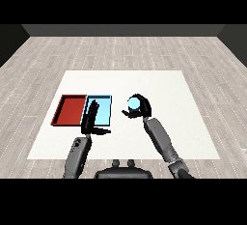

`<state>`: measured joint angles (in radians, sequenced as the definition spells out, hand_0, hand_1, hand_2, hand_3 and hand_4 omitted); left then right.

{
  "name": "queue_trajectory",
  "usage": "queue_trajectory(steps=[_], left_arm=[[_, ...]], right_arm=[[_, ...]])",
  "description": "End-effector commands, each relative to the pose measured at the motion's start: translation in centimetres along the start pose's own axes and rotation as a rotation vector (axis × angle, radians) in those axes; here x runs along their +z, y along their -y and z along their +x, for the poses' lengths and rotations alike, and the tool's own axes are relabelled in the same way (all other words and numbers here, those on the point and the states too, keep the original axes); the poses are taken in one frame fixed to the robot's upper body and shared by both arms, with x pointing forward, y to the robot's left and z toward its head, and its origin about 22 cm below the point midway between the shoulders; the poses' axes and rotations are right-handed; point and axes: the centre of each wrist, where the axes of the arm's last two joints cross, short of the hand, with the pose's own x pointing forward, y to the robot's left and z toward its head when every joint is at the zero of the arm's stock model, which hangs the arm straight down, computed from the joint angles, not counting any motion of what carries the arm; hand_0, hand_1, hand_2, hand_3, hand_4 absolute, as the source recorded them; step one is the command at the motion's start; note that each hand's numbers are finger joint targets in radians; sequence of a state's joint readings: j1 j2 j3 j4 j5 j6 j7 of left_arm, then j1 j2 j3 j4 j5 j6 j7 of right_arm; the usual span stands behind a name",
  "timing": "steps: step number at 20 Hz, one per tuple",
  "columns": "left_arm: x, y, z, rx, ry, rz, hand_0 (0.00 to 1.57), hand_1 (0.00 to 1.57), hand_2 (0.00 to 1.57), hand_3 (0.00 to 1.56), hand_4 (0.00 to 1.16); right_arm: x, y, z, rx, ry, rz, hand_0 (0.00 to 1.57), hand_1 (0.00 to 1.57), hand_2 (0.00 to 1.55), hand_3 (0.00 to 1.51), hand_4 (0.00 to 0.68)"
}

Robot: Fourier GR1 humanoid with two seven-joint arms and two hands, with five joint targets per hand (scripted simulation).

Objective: Pick the blue can and put it in the blue box

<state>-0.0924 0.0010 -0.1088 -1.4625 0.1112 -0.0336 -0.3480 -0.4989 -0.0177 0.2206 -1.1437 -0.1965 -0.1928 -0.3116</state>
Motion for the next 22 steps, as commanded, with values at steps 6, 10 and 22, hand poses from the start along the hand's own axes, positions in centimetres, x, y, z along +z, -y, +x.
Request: queue_trajectory(steps=[6,10,22], left_arm=[[-2.6,3.6,-1.6,-0.043,-0.034,-0.049,0.0,0.0,0.0,0.0,0.0],[-2.7,6.1,-2.0,-0.024,-0.052,-0.069,0.0,0.0,0.0,0.0,0.0],[-2.5,7.5,-4.1,-0.03,-0.142,-0.07,0.0,0.0,0.0,0.0,0.0]], right_arm=[[0.4,0.9,0.6,-0.012,0.028,0.013,1.43,1.43,1.43,1.41,0.661],[1.4,-1.2,0.5,-0.004,0.025,0.042,1.42,1.42,1.44,1.41,0.661],[0.6,-1.4,-0.1,-0.016,0.063,0.087,1.4,1.4,1.44,1.4,0.674]])
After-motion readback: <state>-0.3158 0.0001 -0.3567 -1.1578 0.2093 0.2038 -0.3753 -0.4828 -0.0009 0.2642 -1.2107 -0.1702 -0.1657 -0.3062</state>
